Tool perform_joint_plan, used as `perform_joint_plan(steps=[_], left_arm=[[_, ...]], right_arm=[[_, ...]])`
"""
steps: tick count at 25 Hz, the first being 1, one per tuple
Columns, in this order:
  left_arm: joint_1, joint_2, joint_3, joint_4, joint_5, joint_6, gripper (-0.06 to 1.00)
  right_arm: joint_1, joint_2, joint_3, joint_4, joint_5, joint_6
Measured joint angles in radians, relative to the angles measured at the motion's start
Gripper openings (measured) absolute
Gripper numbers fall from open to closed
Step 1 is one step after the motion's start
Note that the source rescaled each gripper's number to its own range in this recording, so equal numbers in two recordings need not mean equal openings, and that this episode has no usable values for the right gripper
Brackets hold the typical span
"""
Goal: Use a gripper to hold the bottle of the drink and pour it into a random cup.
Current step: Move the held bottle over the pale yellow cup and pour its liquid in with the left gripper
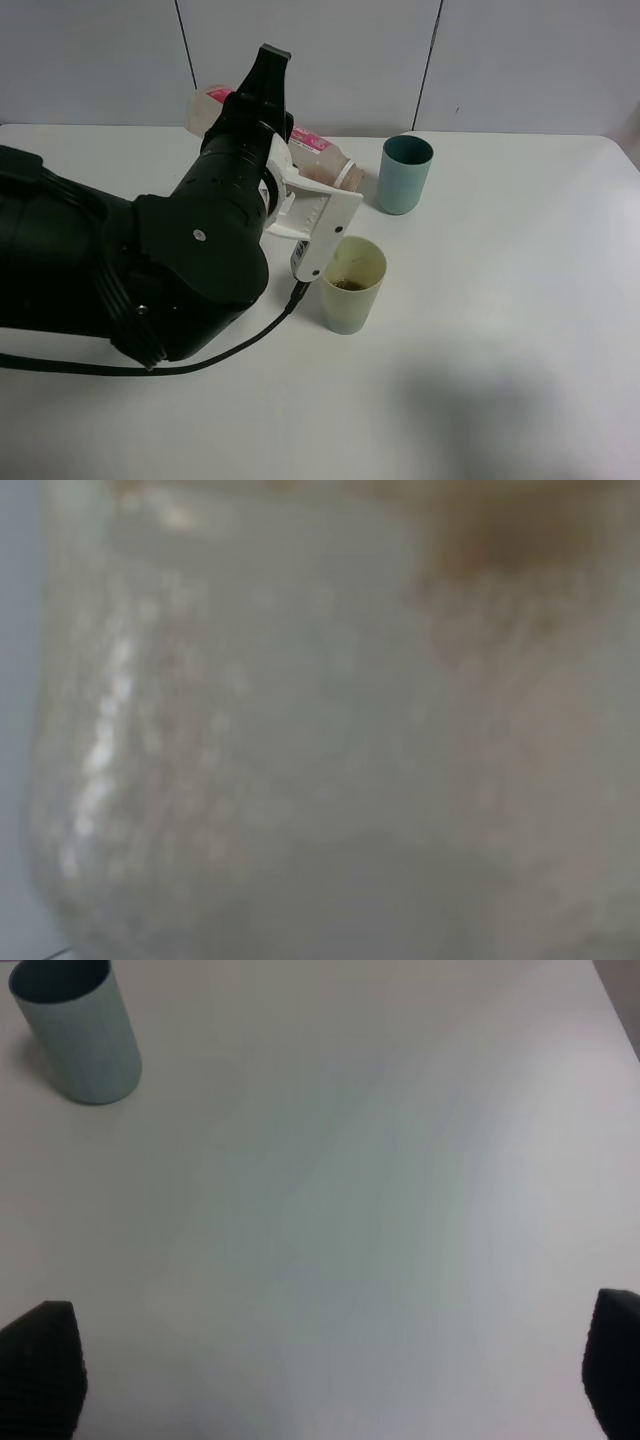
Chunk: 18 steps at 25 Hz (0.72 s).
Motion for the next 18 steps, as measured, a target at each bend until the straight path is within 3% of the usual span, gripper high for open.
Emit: perform_joint_plan(steps=[11,18], left_arm=[[0.0,0.0,0.0,0.0,0.0,-0.002,0.0],[0.0,0.0,0.0,-0.028,0.0,-0.138,0.0]], right_arm=[[0.0,0.0,0.0,0.0,0.0,0.0],[0.0,0.0,0.0,0.0,0.0,0.0]])
